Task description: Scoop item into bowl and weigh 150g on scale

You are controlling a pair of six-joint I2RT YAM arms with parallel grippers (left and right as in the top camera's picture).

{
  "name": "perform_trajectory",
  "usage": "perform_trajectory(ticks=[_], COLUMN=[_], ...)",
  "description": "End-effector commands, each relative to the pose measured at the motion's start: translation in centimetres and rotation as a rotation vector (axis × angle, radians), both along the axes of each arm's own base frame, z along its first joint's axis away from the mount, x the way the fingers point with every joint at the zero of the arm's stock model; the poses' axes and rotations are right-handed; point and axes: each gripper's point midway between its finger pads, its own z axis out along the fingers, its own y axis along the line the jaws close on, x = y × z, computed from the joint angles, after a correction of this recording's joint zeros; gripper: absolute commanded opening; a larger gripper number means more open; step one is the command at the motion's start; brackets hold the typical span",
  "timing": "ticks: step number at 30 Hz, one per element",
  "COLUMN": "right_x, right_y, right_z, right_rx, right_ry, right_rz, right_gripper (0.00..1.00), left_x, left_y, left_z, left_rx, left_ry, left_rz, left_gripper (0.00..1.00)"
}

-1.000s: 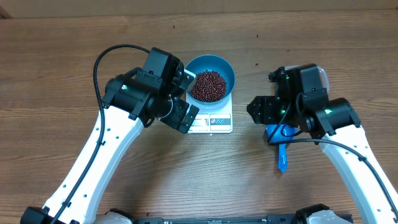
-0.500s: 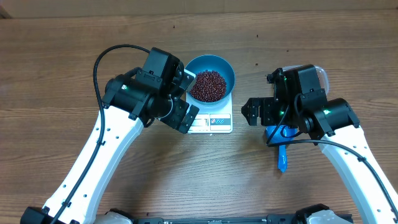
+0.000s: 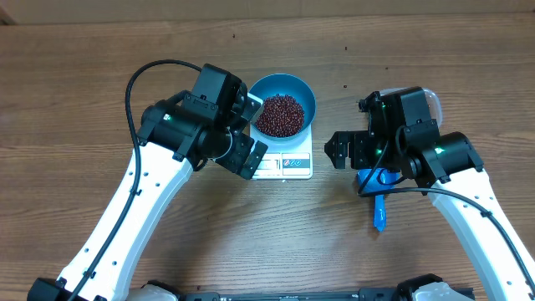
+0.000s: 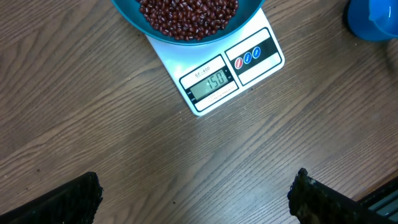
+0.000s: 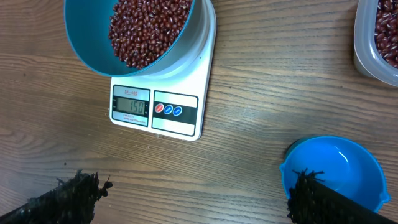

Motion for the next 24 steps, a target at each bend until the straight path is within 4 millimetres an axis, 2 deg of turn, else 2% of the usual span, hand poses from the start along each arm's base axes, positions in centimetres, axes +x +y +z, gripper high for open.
perform_trajectory(ticks=[1,6,10,13,15,19,24], right_x=[0.4,0.3,-1.3,-2.7,-4.3,-6.2,-7.9], right_y=[0.0,0.0,-0.3,0.1,1.2,1.5,1.1], right_z=[0.8,1.1,2.8,4.6,5.6,5.0,3.1], right_rx=[0.001,0.004,0.014,0.043,0.056,0.09,0.182], right_ry=[-0.029,-0.039,-0.072,-0.166,-0.321,-0.524,-0.725], right_rz=[-0.001,-0.001,0.004,0.033,0.117,0.155,0.147], right_gripper=[1.0,1.0,1.0,1.0,1.0,1.0,1.0], left_x=[0.0,0.0,0.0,0.0,0.0,0.0,0.0], left_y=[-0.3,-0.3,-0.3,-0.3,-0.3,-0.3,-0.3], left_z=[-0.1,-0.1,-0.1,-0.1,-0.1,-0.1,-0.1], left_rx=[0.0,0.0,0.0,0.0,0.0,0.0,0.0], left_ry=[0.002,0.002,0.002,0.002,0.002,0.002,0.002], left_rz=[-0.004,-0.004,-0.004,-0.004,-0.004,-0.004,-0.004], left_gripper=[1.0,0.99,1.0,0.99,0.99,1.0,0.99])
